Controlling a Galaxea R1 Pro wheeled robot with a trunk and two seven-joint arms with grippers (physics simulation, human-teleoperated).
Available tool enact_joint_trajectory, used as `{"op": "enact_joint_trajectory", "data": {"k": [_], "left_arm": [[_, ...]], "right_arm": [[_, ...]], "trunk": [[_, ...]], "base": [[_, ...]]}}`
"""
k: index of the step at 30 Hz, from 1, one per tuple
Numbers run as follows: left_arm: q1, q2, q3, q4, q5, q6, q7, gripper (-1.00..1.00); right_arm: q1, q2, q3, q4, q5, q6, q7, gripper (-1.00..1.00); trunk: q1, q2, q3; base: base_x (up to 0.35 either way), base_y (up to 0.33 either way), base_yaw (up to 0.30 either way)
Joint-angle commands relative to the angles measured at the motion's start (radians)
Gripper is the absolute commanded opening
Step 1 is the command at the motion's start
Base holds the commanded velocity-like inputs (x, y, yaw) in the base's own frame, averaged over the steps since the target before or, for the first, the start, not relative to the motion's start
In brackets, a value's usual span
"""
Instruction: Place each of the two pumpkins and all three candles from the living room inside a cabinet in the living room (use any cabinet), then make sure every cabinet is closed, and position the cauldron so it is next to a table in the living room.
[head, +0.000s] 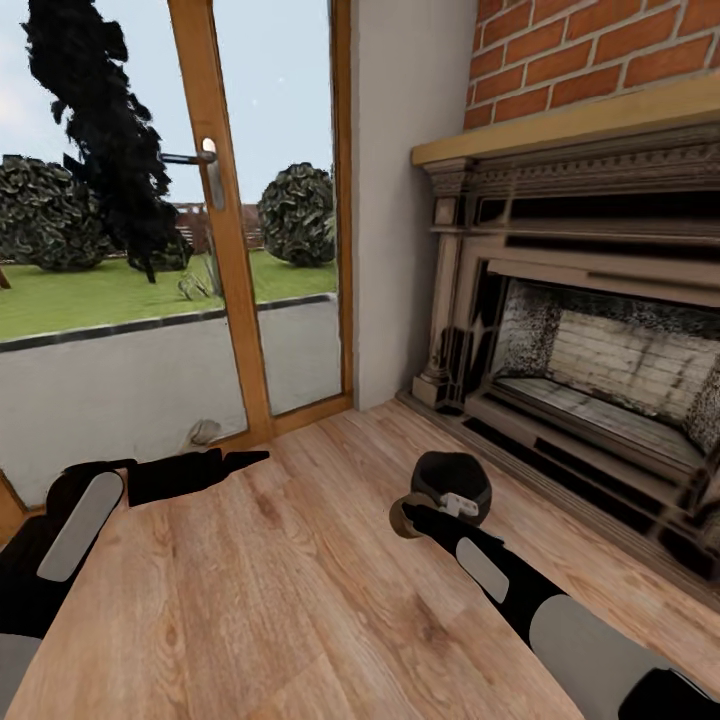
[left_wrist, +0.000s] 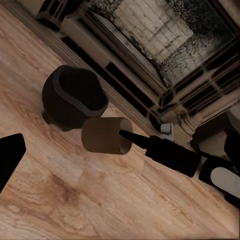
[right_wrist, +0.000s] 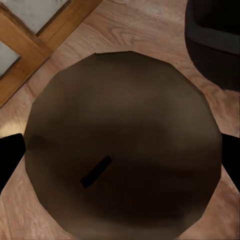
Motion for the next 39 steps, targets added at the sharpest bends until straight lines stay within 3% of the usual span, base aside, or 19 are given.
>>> {"op": "enact_joint_trajectory", "data": {"k": [1, 11, 22, 29, 39], "left_arm": [[-0.001, 0.000, 0.000, 0.000, -0.004, 0.002, -0.004, 1.00], [-0.001, 0.000, 0.000, 0.000, -0.004, 0.002, -0.004, 1.00], [-0.001, -0.001, -0.001, 0.000, -0.004, 0.002, -0.003, 1.00], [-0.001, -0.001, -0.001, 0.000, -0.004, 0.002, -0.004, 1.00], [0.000, -0.001, -0.001, 0.000, -0.004, 0.002, -0.003, 1.00]], "right_arm": [[-0.001, -0.001, 0.006, -0.001, -0.007, 0.001, -0.003, -1.00], [-0.001, -0.001, 0.006, 0.000, -0.007, 0.001, -0.003, -1.00], [0.000, -0.001, 0.006, 0.000, -0.006, 0.001, -0.002, -1.00], [-0.001, -0.001, 0.008, 0.000, -0.003, -0.001, 0.059, -1.00], [0.000, -0.001, 0.006, 0.006, -0.005, 0.000, 0.068, -1.00]], "trunk": [[-0.001, 0.000, 0.004], [-0.006, 0.005, 0.052], [-0.048, 0.082, 0.096], [-0.075, 0.131, 0.119], [-0.114, 0.201, 0.150]], "base": [[0.000, 0.000, -0.250], [0.000, 0.000, -0.252], [0.000, 0.000, -0.260], [0.000, 0.000, -0.254], [0.000, 0.000, -0.272]]}}
